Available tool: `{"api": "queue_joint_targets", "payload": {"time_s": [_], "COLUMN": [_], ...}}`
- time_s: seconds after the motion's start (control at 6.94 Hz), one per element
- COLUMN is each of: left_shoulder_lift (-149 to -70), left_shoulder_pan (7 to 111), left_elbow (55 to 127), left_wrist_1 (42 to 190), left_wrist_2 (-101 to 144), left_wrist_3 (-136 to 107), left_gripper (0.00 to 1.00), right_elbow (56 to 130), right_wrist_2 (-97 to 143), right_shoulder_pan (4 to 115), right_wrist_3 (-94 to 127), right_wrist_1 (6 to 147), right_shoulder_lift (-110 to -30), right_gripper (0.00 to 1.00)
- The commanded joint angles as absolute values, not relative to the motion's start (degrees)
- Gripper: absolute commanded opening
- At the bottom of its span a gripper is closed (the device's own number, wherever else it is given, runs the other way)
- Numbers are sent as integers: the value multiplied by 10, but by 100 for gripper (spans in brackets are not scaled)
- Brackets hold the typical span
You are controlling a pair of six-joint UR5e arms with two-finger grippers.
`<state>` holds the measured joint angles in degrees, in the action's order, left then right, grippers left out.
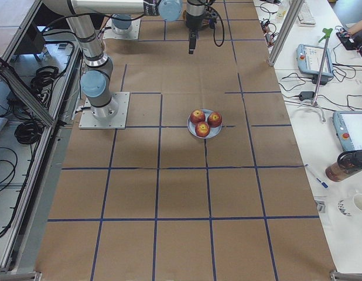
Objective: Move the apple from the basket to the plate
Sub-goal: 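Close the left gripper on the red-yellow apple in the basket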
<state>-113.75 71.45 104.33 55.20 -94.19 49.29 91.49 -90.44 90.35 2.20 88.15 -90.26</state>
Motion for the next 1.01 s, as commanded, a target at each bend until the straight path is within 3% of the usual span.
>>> {"api": "queue_joint_targets", "payload": {"time_s": [0.0,0.29,0.43,0.58,0.86], "left_shoulder_lift": [-1145,-1148,-1147,-1137,-1086], "left_shoulder_pan": [714,715,716,725,780], "left_elbow": [1046,1045,1042,1030,984], "left_wrist_1": [553,556,558,559,645], "left_wrist_2": [-938,-940,-940,-938,-908], "left_wrist_3": [488,483,483,482,404], "left_gripper": [87,54,31,22,20], "right_elbow": [915,915,915,915,915], "right_wrist_2": [-904,-904,-904,-904,-904], "right_shoulder_pan": [904,904,904,904,904], "right_wrist_3": [22,22,22,22,22], "right_wrist_1": [882,882,882,882,882], "right_shoulder_lift": [-903,-903,-903,-903,-903], "right_gripper": [100,100,100,100,100]}}
